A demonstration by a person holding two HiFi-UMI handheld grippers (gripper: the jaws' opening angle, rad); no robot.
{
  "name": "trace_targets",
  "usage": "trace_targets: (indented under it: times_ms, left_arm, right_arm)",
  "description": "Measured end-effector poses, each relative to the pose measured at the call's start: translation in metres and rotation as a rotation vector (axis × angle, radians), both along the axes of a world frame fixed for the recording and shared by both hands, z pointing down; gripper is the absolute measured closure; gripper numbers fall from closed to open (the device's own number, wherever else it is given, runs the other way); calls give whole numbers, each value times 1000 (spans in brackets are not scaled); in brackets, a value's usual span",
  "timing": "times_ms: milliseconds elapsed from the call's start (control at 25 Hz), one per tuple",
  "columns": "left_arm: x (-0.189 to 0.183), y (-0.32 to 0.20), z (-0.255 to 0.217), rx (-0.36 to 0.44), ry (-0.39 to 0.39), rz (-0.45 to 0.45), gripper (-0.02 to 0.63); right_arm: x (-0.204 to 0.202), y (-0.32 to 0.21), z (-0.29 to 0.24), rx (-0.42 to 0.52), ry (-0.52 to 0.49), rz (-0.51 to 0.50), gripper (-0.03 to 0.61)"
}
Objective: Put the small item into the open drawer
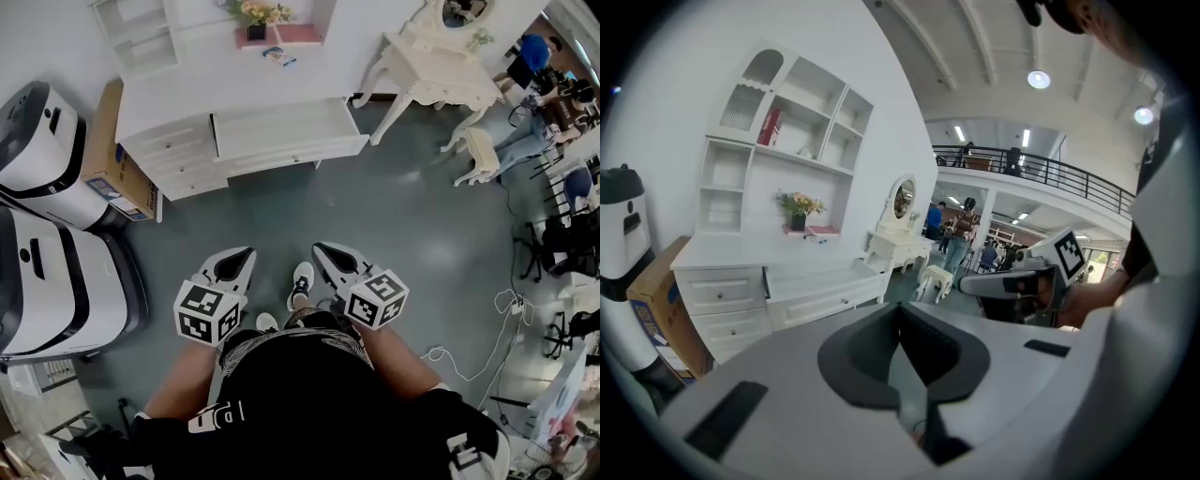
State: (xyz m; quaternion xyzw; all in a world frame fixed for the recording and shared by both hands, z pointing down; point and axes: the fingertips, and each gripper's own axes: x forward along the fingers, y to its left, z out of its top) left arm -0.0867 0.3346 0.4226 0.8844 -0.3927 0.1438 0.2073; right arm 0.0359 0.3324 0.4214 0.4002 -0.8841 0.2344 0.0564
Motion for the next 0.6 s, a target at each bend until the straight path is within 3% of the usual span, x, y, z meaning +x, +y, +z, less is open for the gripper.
trace_targets:
  times_ms: [200, 400, 600]
  left_arm:
    - [10, -34, 2, -11, -16, -6, 598]
    - [33, -80, -2, -57, 49, 3, 598]
    - [56, -127, 1, -44, 3, 22, 598]
  right_arm:
    - [15, -33, -1, 3, -21, 9, 561]
    - [36, -78, 0, 14, 3, 21, 561]
    - [54, -127, 2, 35, 18, 14, 561]
